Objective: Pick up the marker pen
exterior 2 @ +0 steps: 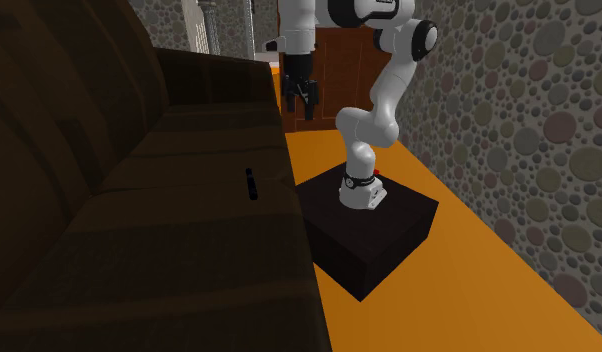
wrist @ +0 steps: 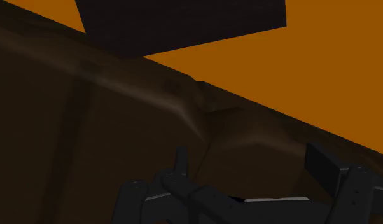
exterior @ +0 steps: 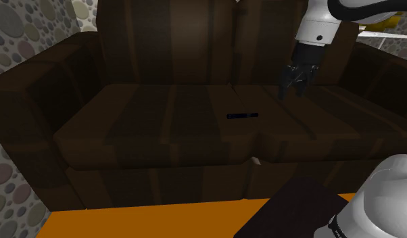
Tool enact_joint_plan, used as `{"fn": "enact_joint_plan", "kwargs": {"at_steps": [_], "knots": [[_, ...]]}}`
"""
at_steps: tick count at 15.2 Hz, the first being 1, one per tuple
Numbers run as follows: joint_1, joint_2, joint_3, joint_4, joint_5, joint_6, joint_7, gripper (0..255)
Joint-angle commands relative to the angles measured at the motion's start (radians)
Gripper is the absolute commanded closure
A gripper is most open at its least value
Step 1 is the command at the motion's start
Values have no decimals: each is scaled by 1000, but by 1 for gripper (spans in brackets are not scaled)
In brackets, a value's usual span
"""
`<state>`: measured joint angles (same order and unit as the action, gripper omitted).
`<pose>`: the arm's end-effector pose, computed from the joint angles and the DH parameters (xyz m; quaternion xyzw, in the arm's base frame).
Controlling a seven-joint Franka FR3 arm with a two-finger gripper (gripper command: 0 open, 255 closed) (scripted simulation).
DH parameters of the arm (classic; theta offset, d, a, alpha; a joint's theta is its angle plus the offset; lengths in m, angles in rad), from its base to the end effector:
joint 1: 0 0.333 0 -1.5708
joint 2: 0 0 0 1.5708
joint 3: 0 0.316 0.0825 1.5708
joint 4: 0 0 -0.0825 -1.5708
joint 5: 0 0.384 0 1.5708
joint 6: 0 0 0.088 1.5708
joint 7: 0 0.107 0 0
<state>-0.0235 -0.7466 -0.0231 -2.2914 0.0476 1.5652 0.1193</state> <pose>0.3176 -0.0121 0.6084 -0.9963 0.0795 -0.0089 0.0320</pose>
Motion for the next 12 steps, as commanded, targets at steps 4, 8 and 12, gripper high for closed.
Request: {"fn": "enact_joint_plan", "kwargs": {"at_steps": [4, 8, 12], "knots": [[55, 70, -66, -12, -55, 84, -232, 0], [130, 184, -145, -2, -109, 199, -531, 0], [205, 311, -209, 30, -135, 309, -823, 0]]}}
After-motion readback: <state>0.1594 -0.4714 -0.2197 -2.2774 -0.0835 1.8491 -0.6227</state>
